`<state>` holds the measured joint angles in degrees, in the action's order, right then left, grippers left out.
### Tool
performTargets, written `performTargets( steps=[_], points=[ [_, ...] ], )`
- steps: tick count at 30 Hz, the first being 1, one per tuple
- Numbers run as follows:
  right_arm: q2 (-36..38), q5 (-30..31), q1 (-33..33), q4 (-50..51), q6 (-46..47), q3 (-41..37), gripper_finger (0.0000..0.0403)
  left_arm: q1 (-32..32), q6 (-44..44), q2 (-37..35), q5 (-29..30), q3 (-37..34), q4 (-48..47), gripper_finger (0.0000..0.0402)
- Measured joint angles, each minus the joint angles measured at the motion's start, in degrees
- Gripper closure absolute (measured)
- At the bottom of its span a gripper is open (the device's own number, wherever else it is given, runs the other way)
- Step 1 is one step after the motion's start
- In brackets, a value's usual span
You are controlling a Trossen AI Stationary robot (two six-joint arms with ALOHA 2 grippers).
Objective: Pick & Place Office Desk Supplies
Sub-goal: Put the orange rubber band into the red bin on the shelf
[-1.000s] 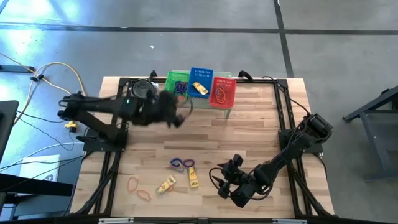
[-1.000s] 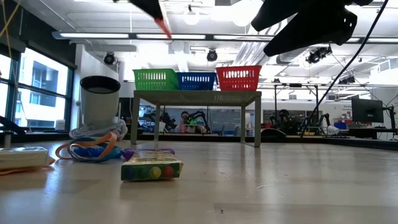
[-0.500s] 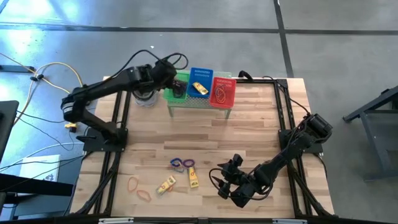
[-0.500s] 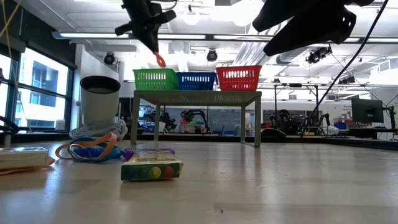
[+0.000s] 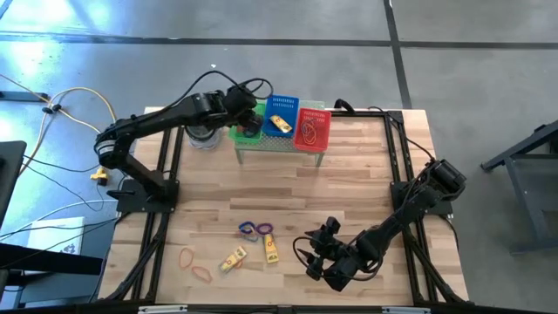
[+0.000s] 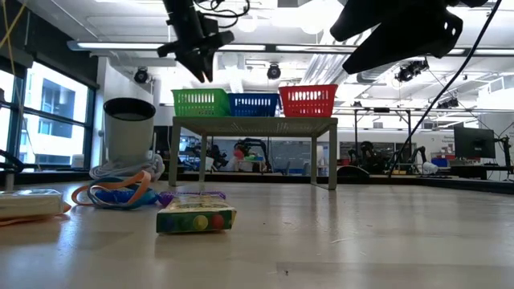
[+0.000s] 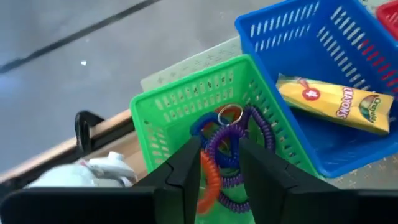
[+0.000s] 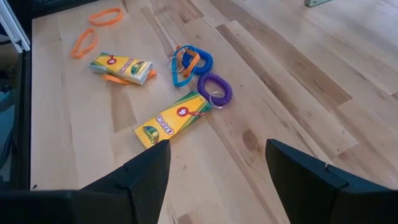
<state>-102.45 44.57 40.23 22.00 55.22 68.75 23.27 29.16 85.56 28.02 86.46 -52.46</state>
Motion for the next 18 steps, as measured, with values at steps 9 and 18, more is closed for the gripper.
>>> performTargets(
  steps=[9,18],
  points=[
    [0.0,0.01,0.0,0.02,-1.31,0.0,0.0151,-5.94,-6.65,-4.83,0.17,0.02,5.51,0.0296],
    [0.0,-0.44,0.63,-0.18,-1.17,-0.02,0.0151,-20.61,-6.6,-11.87,-15.06,0.11,-3.74,0.0295]
  ],
)
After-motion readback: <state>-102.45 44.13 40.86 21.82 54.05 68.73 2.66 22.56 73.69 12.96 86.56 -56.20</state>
